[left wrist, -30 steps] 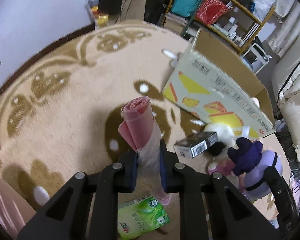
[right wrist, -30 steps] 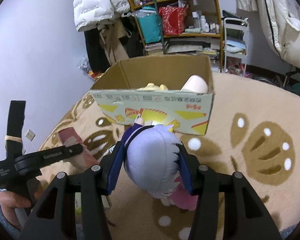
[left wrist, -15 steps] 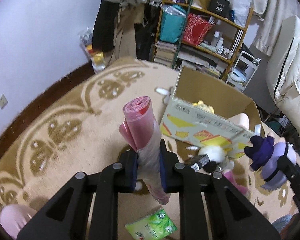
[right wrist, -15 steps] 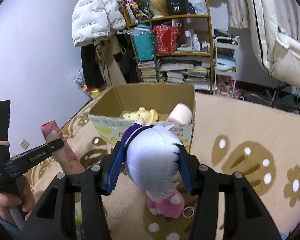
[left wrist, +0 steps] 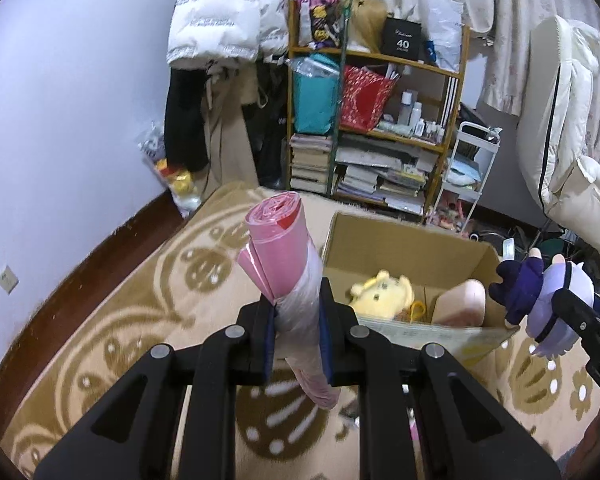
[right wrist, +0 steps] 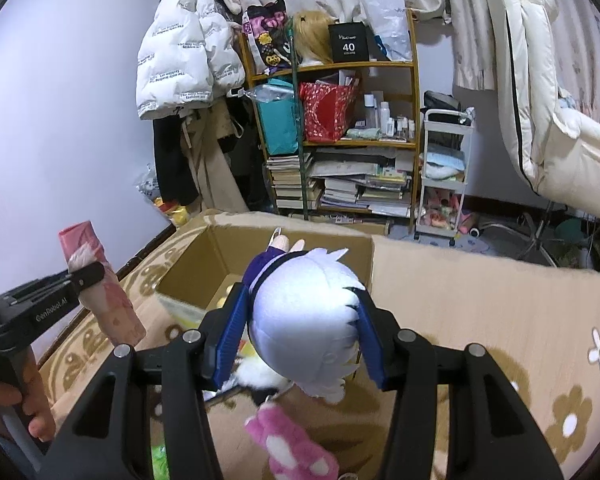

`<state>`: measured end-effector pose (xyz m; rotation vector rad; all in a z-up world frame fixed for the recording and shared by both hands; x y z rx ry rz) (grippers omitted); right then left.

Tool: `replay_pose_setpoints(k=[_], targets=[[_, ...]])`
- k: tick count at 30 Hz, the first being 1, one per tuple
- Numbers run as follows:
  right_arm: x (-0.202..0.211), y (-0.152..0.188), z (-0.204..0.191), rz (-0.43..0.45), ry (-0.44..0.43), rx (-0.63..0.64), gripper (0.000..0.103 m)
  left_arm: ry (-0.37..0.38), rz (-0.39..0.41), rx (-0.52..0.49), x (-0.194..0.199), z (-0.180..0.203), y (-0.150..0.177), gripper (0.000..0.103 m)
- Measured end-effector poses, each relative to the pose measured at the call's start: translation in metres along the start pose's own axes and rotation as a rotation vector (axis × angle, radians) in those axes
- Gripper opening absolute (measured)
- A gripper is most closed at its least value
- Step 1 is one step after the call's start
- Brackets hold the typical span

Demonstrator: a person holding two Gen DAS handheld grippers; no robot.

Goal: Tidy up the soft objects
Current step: 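Lift the towel roll and doll and drop both into the box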

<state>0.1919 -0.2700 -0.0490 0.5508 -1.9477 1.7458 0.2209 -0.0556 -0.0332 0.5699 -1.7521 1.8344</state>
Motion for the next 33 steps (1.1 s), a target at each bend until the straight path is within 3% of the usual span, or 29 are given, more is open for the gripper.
replay_pose_setpoints(k=[10, 17, 25, 33], targets=[[-0.031, -0.023, 0.001, -0.001, 0.032, 0.015, 0.055, 0.048, 0.056, -0.120, -0.026, 0.038, -0.045, 0.017], [-0.050, -0.021, 0.010, -0.025, 0.043, -0.030, 0.055, 0.175, -0.008, -0.219, -0.052, 0.077, -0.052, 0.017], [-0.064, -0.008, 0.010, -0.073, 0.020, -0.025, 0.056, 0.197, -0.114, -0.200, -0.088, 0.079, -0.038, 0.019], [-0.065, -0.005, 0.001, -0.080, -0.003, -0.020, 0.059, 0.144, -0.234, -0.222, -0.107, 0.071, -0.018, 0.023]])
Point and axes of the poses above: each gripper's, at about its wrist camera, not at the fingertips, and x roughly against the way its jaws point, z to its right, y to its underside, the point moved 7 cm from there along -x, roughly the way its jaws point, and after that the axes turned 5 degrees about y, right-handed, at the moved point
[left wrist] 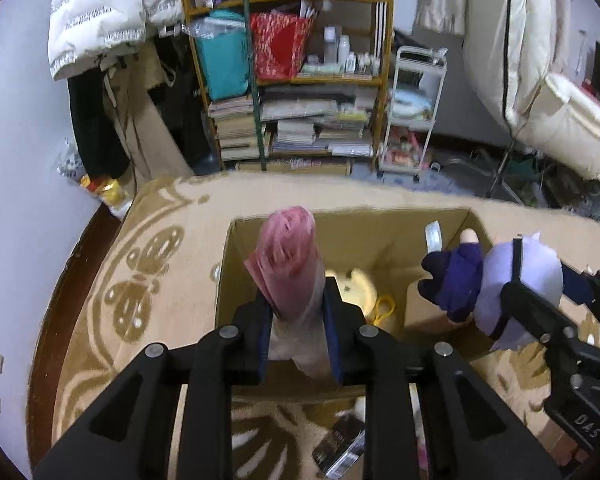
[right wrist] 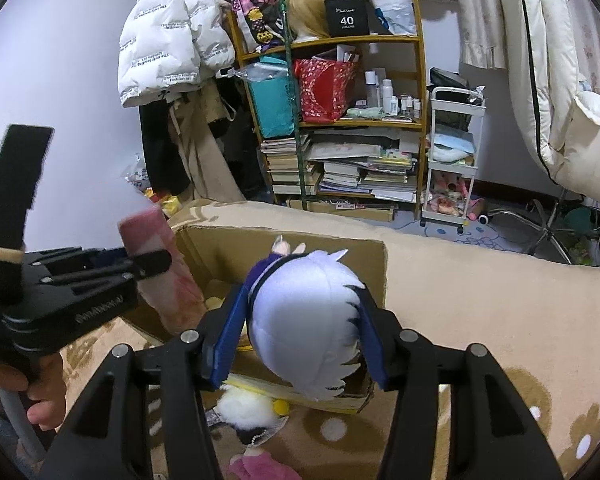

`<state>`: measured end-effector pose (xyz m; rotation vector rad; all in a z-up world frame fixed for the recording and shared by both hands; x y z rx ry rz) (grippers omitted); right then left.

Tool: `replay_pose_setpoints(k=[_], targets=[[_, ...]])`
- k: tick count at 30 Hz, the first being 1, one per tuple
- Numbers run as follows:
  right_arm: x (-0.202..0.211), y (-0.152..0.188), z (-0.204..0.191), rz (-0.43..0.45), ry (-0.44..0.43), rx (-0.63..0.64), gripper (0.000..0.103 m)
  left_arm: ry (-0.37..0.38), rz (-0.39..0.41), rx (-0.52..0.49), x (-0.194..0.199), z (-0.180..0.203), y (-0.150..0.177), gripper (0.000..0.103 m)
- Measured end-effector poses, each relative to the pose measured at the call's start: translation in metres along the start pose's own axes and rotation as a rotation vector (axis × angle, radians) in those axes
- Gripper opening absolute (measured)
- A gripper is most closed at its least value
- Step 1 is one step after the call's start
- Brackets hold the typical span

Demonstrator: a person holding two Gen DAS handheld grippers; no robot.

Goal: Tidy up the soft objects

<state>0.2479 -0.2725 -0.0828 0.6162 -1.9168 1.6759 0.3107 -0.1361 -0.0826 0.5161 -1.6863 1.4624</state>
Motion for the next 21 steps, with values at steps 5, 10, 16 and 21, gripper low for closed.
replay_pose_setpoints(k=[5, 10, 16, 21], targets=[[0.006, -0.006, -0.004, -0.002, -0.015, -0.011, 0.071, -0.026, 0.019, 0.030, 0.009, -0.009, 0.001, 0.067], [0.028, -0.015, -0.005, 0.027, -0.012, -0.025, 0.100, -0.035, 0.048, 0.033, 0.030, -0.012, -0.005, 0.071], [0.057, -0.025, -0.003, 0.061, -0.001, -0.051, 0.103, -0.079, 0.134, 0.023, 0.076, -0.017, -0.006, 0.094], [0.085, -0.026, -0.002, 0.089, 0.007, -0.041, 0.103, -0.114, 0.164, -0.010, 0.112, -0.020, 0.003, 0.101]])
Point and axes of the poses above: each gripper's, at about its wrist camera, not at the fingertips, and x roughly against the way its jaws point, z to its right, y to its underside, the point moved 7 cm from there along -x, roughly the way its jaws point, and after that the axes turned 5 degrees about y, right-handed, at the moved point
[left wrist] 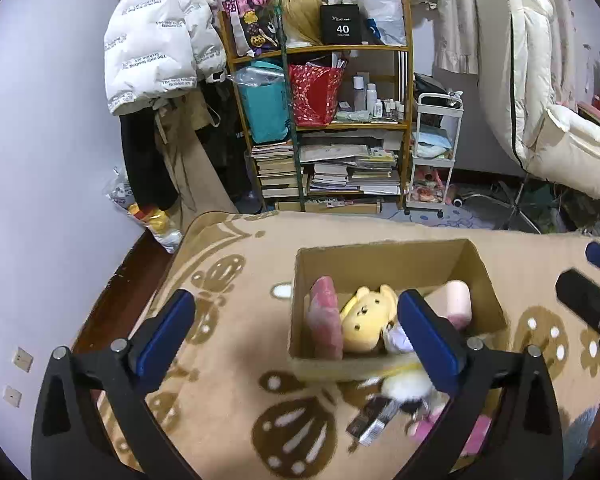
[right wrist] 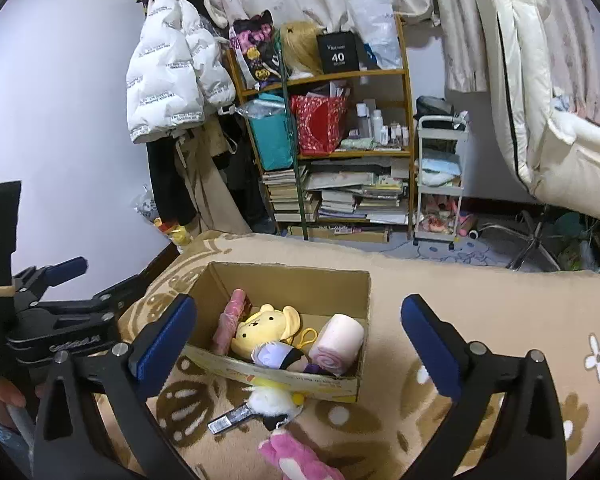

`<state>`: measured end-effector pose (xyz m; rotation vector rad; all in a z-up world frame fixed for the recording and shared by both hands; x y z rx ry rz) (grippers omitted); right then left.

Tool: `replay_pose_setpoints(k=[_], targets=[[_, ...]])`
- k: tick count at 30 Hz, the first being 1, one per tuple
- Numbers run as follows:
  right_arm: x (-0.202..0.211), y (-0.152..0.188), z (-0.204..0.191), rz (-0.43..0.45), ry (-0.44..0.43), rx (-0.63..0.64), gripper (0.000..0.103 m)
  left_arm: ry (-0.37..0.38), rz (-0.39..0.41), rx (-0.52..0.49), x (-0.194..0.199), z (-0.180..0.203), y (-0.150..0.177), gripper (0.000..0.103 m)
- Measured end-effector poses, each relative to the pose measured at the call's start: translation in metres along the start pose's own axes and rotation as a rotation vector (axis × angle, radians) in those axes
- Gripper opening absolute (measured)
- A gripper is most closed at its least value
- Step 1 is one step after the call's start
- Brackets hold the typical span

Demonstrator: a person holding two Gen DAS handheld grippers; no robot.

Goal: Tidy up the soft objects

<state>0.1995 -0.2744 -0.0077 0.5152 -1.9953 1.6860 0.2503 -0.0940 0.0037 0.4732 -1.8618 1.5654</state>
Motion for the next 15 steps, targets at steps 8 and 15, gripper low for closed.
replay_pose_setpoints(k=[8, 15], targets=[[0.035, 0.012, -0.005, 0.014, 0.007, 0.052, 0.103, -0.015, -0.007, 0.014, 0.038, -0.011, 0.027, 0.101], [0.055, 0.038, -0.010, 0.000, 0.009, 0.078, 0.103, -0.021, -0.040, -0.002, 0.053, -0.012, 0.063, 0.101]])
Point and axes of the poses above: each gripper's, at about its wrist camera, not at the fingertips, and x roughly against the way its jaws point, z to its right, y to its underside, the point moved 7 cm from there along -x, roughly the way its jaws point, and after that the axes turned 5 degrees about y, right-handed, at the moved point
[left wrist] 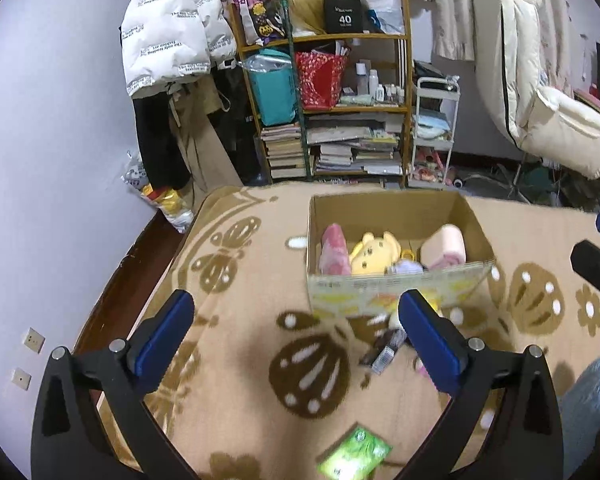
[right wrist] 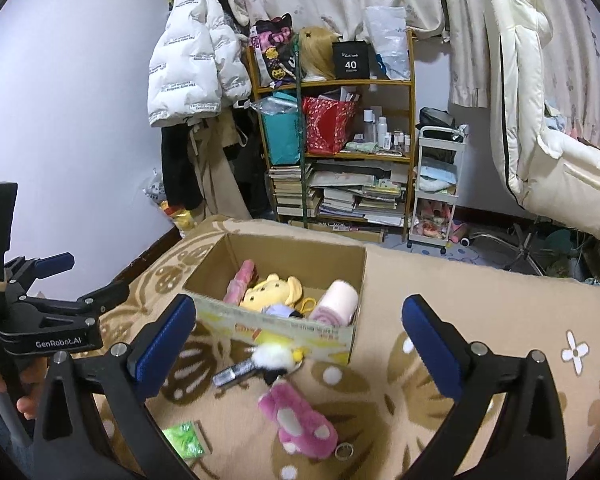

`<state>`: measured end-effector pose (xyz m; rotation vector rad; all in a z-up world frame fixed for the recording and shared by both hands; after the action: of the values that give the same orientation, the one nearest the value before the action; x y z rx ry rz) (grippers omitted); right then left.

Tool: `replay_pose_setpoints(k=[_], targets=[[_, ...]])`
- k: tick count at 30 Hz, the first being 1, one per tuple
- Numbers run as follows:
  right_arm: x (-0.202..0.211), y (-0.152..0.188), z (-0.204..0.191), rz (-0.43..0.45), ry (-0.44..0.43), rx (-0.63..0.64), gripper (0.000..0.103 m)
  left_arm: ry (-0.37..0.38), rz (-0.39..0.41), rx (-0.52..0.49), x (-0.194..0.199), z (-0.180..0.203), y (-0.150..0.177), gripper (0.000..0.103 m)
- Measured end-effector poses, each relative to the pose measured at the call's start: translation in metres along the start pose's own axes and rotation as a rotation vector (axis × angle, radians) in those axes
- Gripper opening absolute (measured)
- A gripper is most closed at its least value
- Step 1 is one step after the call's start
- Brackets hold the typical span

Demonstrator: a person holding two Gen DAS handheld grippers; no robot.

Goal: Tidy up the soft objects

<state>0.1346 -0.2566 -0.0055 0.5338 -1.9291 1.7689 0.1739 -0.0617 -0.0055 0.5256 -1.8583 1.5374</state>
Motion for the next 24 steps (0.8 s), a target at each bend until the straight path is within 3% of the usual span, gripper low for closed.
replay_pose_setpoints(k=[13, 24], targets=[[0.005, 0.048, -0.010, -0.062, -0.008, 0.020, 0.103, 0.044, -0.130, -0.014, -0.003, 0.006, 0.077, 0.101], [-0.021, 0.082, -0.013, -0.158, -0.024, -0.003, 0.103, 0.069, -0.214, -0.029, -0.025, 0.014, 0.113, 0.101]])
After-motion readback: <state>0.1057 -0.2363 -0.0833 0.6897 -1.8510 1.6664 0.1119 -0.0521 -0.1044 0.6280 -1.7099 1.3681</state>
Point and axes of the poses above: each gripper's, at about its wrist camera, not at the fingertips, and x roughly against the way its jaws point, z to its right, y to its underside, the point moved 7 cm from there along -x, roughly the way its jaws point, and after that the axes turned 5 degrees about y, right-handed, at the moved point
